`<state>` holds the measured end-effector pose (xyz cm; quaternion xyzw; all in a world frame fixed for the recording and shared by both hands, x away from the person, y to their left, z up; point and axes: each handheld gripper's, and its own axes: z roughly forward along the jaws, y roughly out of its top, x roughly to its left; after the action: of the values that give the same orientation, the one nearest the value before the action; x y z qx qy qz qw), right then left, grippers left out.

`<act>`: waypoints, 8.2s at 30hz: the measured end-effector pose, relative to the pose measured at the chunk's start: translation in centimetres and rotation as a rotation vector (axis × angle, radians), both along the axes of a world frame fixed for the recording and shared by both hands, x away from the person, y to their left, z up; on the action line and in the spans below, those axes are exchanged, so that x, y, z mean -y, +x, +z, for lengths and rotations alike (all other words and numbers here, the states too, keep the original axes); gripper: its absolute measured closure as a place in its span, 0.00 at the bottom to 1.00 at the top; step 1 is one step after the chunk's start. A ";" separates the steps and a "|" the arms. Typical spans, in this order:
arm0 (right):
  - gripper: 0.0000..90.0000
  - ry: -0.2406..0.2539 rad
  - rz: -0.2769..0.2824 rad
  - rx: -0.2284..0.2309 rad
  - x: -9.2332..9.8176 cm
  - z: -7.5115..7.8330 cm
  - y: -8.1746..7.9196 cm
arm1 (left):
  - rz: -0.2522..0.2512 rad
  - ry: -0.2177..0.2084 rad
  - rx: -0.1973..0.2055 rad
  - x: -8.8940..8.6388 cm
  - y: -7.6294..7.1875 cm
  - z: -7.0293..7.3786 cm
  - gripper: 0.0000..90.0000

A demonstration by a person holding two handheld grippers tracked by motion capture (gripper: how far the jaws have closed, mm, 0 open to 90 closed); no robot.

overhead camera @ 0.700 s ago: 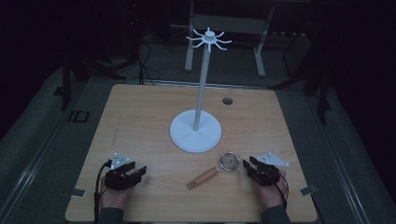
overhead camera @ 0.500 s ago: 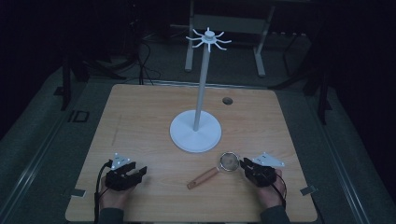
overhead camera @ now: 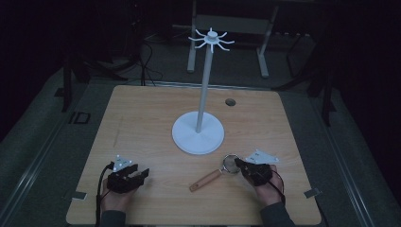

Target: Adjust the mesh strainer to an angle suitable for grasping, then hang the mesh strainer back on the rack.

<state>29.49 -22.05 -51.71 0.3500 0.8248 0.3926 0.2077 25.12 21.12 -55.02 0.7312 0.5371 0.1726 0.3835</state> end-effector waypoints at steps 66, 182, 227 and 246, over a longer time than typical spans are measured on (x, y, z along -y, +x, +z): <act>0.49 -0.442 0.401 -0.184 -2.5 0.1 1.9 | -0.019 0.004 -0.017 0.3 0.2 -0.1 0.52; 0.77 0.101 0.086 0.115 -2.0 4.5 2.5 | -0.023 0.003 -0.004 0.3 0.2 0.0 0.51; 0.77 0.193 0.025 0.173 -2.8 7.7 3.4 | -0.019 -0.002 0.001 0.3 0.2 0.1 0.51; 0.77 0.205 0.020 0.186 -3.3 8.6 3.5 | -0.019 -0.002 0.001 0.3 0.2 0.1 0.51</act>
<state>33.00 -18.79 -43.16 0.3233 0.7609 0.5077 0.2423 25.32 20.79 -54.95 0.7359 0.5301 0.1686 0.3860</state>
